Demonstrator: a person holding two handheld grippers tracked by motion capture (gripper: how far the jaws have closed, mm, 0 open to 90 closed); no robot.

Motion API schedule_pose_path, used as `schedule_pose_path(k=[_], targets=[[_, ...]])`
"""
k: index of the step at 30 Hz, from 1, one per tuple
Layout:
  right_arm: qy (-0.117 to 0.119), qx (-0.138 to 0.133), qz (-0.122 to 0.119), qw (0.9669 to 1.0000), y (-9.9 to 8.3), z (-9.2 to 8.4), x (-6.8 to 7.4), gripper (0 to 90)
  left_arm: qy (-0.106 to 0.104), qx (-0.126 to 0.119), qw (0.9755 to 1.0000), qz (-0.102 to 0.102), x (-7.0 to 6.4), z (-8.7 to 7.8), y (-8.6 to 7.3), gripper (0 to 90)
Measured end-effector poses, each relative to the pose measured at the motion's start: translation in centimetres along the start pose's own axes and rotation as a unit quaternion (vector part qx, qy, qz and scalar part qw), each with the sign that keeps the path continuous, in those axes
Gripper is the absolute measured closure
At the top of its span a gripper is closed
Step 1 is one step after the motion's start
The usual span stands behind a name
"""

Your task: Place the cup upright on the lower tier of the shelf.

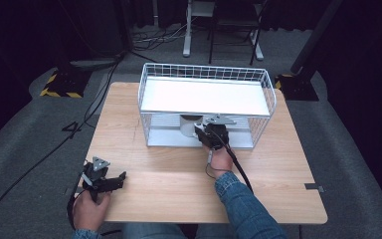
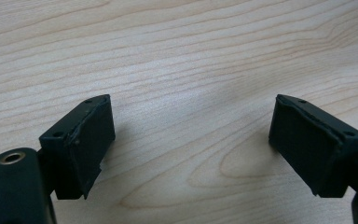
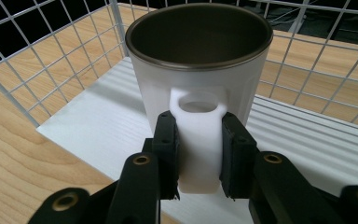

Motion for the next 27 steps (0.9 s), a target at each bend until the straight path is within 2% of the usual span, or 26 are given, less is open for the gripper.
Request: schedule_pose_path(k=[5,9,18,26,27], targets=[[0.003,0.004,-0.002,1.0000,-0.3,0.1,-0.1,70.2,0.000,0.000,1.0000,-0.001,0.0,0.0,0.0,14.6],[0.006,0.001,0.008,1.0000,-0.3,-0.1,-0.1,65.4,0.000,0.000,1.0000,-0.001,0.0,0.0,0.0,14.6],[0.013,-0.002,0.011,0.9999,-0.1,-1.1,0.1,56.6,0.000,0.000,1.0000,-0.001,0.0,0.0,0.0,14.6],[0.019,-0.010,-0.002,0.9998,0.1,-3.6,0.1,53.7,0.000,0.000,1.0000,-0.001,0.0,0.0,0.0,14.6],[0.024,-0.011,-0.003,0.9997,0.1,-4.3,0.0,53.3,0.000,0.000,1.0000,-0.001,0.0,0.0,0.0,14.6]])
Point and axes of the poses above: each handheld gripper's, and its own axes: z roughly forward along the jaws, y roughly out of its top, x roughly to its left, the point moved 5 cm from there along z, roughly forward along the jaws, and after that the axes turned 2 degrees about x, right-handed, at the moved point
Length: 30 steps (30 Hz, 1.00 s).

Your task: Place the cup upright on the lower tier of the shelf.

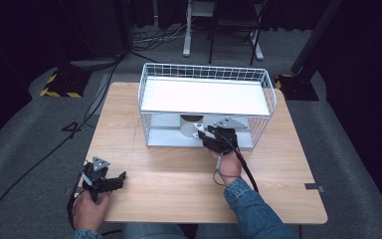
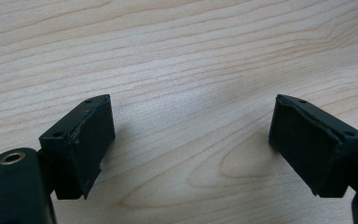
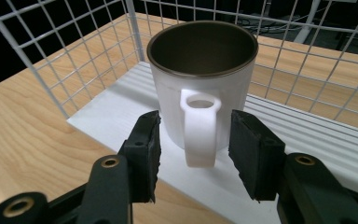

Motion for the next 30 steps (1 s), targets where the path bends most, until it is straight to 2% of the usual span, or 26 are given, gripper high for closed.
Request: schedule_pose_path(k=[6,13,19,24,30], targets=[[0.023,-0.011,0.011,0.9996,0.1,-2.5,0.1,53.0,0.000,0.000,1.0000,0.000,0.0,0.0,0.0,14.6],[0.033,-0.015,0.000,0.9994,-0.2,-5.4,-0.2,52.3,0.000,0.000,1.0000,0.000,0.0,0.0,0.0,14.6],[0.023,-0.018,-0.006,0.9996,-1.1,-7.9,-1.6,52.3,0.000,0.000,1.0000,0.000,0.0,0.0,0.0,14.6],[0.008,-0.022,-0.014,0.9996,-2.0,-9.8,-3.2,48.7,0.000,0.000,1.0000,0.000,0.0,0.0,0.0,14.6],[-0.002,-0.012,-0.016,0.9998,-3.1,-11.7,-4.7,46.1,0.003,-0.001,1.0000,0.001,0.0,0.1,0.1,14.5]])
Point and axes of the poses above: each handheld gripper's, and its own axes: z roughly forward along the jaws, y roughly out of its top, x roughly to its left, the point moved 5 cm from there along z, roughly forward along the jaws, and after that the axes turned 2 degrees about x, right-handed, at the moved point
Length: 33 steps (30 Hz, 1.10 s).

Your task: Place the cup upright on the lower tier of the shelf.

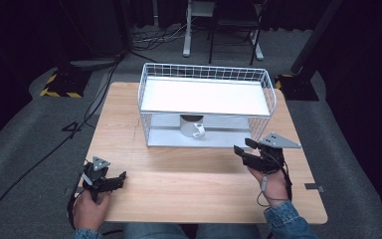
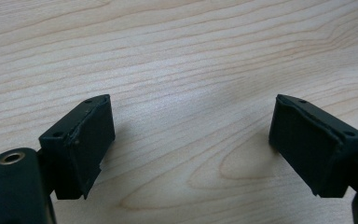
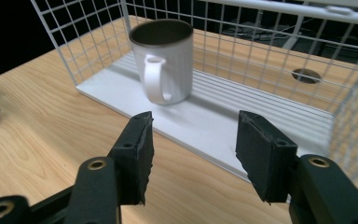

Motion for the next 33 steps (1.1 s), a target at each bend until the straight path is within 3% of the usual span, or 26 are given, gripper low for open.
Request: schedule_pose_path(k=[7,12,22,33], targets=[[-0.017,0.007,-0.004,0.9998,-1.5,-1.7,-1.6,39.8,0.001,0.000,1.0000,0.000,0.0,0.0,0.0,14.5],[-0.026,0.027,-0.008,0.9993,-3.1,-2.0,-2.8,35.6,0.001,0.000,1.0000,-0.001,0.0,0.0,0.0,14.5],[-0.045,0.045,0.034,0.9974,-6.5,-2.3,-5.3,32.2,0.001,0.000,1.0000,0.000,0.0,0.0,0.0,14.5],[-0.048,0.086,0.046,0.9941,-10.5,-1.3,-6.9,23.2,0.001,0.000,1.0000,0.000,0.0,0.0,0.0,14.5]])
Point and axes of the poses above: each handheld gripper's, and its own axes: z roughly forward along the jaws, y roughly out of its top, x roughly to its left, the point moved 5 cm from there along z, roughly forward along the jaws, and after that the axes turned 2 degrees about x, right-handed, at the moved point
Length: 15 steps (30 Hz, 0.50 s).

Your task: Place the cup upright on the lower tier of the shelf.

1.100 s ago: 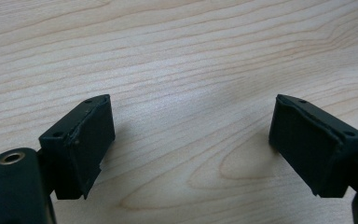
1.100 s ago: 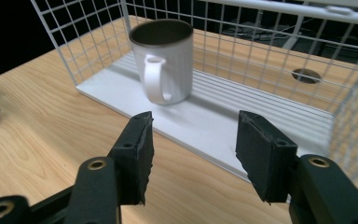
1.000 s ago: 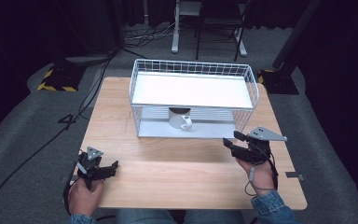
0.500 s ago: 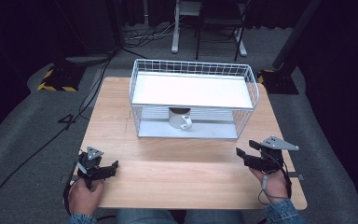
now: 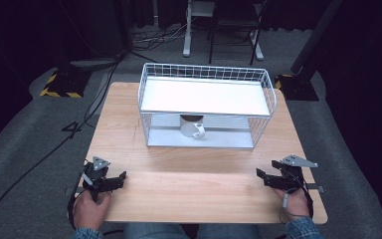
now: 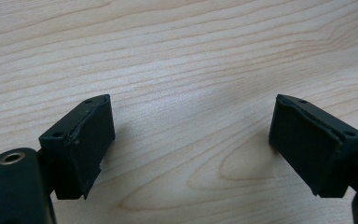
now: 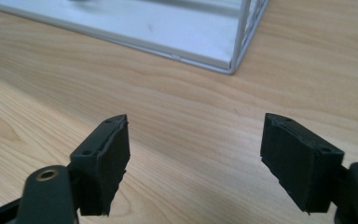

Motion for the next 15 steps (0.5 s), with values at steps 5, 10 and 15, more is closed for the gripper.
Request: schedule_pose_path(k=[5,10,15], targets=[[-0.007,0.014,0.001,0.9999,-1.1,0.6,-0.4,21.7,0.000,0.000,1.0000,0.000,0.0,0.0,0.0,14.5],[-0.021,0.029,0.003,0.9993,-2.4,1.4,-0.7,18.8,0.000,0.000,1.0000,0.000,0.0,0.0,0.0,14.5],[-0.029,0.037,-0.007,0.9989,-2.9,1.9,-0.6,16.0,0.000,0.000,1.0000,0.000,0.0,0.0,0.0,14.5]])
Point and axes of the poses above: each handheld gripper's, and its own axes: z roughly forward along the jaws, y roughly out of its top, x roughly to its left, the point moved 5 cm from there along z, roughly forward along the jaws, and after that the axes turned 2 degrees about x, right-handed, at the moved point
